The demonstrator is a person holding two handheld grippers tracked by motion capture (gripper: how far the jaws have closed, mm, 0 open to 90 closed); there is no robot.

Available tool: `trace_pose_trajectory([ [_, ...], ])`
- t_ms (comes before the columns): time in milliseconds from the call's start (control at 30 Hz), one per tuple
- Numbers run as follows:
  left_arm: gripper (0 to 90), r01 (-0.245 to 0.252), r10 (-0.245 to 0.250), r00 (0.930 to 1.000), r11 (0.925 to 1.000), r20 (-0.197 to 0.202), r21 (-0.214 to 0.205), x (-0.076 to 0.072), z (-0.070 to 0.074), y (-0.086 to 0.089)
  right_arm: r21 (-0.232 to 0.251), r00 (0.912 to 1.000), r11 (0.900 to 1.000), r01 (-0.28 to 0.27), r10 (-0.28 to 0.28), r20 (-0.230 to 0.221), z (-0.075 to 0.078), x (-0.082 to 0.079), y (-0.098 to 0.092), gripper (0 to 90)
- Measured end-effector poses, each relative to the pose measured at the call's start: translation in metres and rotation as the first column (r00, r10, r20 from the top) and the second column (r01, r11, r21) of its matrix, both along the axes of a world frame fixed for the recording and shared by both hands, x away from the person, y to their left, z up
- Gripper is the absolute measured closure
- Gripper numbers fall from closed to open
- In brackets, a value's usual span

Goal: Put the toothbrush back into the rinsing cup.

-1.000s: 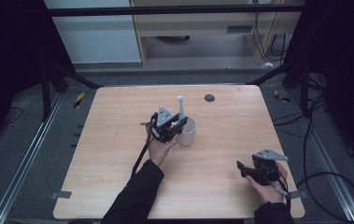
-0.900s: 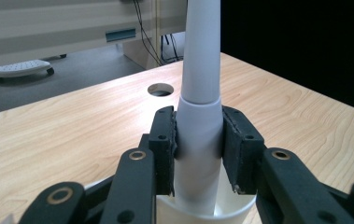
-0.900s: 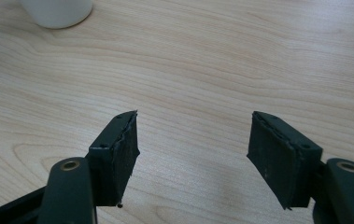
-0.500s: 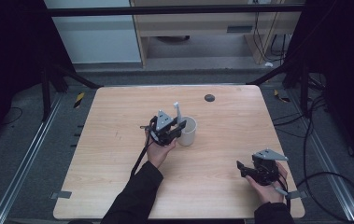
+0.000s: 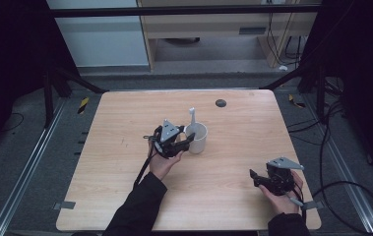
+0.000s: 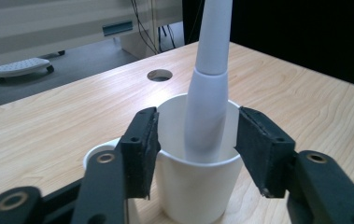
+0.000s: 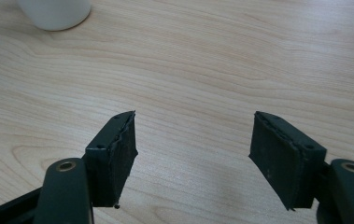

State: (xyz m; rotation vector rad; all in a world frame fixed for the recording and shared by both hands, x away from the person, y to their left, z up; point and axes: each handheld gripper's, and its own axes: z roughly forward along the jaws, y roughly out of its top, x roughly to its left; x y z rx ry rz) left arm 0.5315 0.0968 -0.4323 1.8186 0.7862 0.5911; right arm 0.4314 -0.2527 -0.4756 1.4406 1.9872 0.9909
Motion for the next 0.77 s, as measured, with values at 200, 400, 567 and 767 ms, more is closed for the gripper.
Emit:
trace_pose_trajectory([
  [200,39.8,-0.008,0.009,0.9998,0.9982,-0.015,0.059,-0.004,0.012,0.012,-0.003,1.0,1.0,0.008,-0.008,0.003,0.0,-0.001,-0.001,30.2],
  [400,36.0,-0.002,0.007,0.9994,0.9897,-0.035,0.143,-0.013,0.015,0.026,-0.005,0.9999,0.9999,0.015,-0.015,0.007,0.0,-0.002,-0.002,27.6],
  [567,33.2,-0.005,0.023,0.9947,0.9836,-0.1,0.18,-0.024,0.001,0.053,-0.002,0.9998,0.9998,0.021,-0.021,0.007,0.0,-0.003,-0.003,26.4],
  [767,30.3,-0.055,0.089,0.9819,0.9791,-0.167,0.196,-0.039,-0.012,0.093,-0.007,0.9995,0.9995,0.029,-0.029,0.01,0.0,-0.003,-0.004,24.6],
])
